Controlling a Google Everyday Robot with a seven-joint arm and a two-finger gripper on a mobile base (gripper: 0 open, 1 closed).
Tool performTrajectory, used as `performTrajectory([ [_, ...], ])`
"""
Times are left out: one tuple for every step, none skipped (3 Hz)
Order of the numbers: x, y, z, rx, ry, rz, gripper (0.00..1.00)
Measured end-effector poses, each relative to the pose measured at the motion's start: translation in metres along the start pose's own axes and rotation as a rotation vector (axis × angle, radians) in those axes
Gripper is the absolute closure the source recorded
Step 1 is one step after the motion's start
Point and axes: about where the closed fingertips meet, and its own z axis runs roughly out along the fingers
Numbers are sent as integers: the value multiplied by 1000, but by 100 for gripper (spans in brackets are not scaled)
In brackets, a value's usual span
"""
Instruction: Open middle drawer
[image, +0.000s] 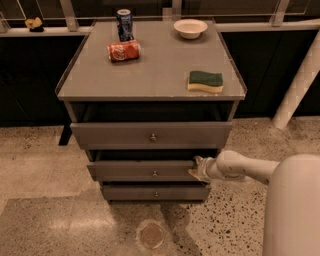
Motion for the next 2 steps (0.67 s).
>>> performTrajectory([
  [0, 13, -13, 17, -5, 0, 100],
  [0, 13, -12, 17, -5, 0, 100],
])
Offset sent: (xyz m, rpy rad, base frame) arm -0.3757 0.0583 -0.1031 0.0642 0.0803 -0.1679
